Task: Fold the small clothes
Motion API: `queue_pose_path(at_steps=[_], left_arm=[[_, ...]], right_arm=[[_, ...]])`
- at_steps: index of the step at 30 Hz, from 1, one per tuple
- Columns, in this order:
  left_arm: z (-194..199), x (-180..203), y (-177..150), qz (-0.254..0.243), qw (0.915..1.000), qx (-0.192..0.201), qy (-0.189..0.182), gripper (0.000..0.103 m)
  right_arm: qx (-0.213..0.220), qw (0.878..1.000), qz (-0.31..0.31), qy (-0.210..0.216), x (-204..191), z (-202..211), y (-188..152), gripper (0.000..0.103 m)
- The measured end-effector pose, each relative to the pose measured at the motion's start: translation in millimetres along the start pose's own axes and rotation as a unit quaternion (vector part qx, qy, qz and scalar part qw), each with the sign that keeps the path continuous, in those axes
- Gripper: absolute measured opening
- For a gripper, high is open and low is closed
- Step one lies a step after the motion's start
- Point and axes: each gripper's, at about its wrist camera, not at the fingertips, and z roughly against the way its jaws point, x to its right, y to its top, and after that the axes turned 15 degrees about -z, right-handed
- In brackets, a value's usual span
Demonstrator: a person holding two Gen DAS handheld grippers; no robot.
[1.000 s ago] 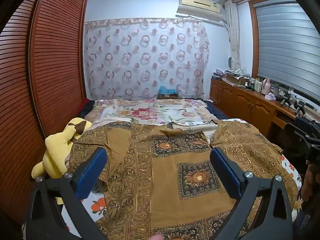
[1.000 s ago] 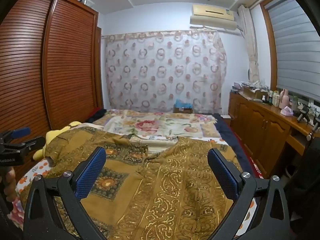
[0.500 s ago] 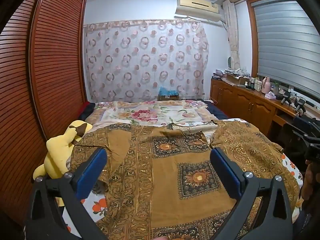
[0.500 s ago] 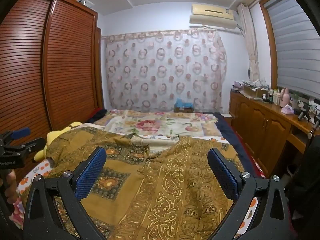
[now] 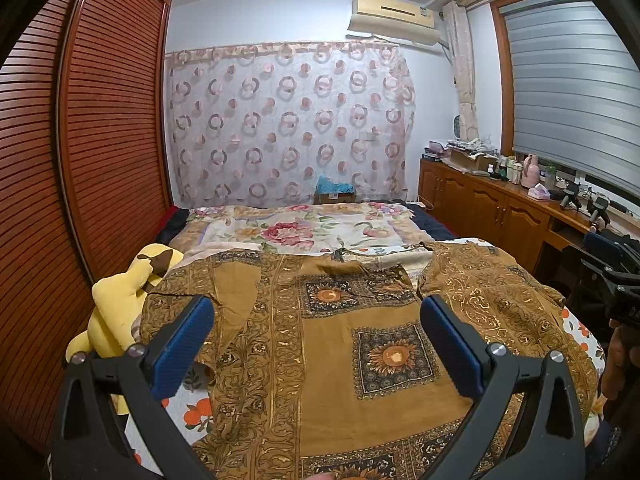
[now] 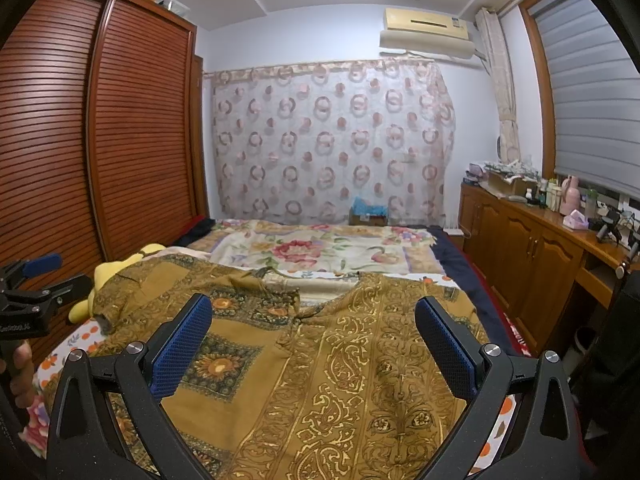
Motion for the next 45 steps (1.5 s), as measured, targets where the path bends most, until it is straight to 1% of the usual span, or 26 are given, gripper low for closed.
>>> queue_pose_path(at_steps=[13,45], left_arm=[[1.9,0.2,2.2,0.0,1.0,0.006,0.0,0.103],[3.0,1.1,1.7,0.0,1.0,0.008,0.001,0.103]], right_arm=[[0.003,1.0,0.003,-0.002,0.5,-0.8,2.6,0.103],[0.001,1.0,0.002,-0.001,-0.5,-0.7,2.7,0.103]])
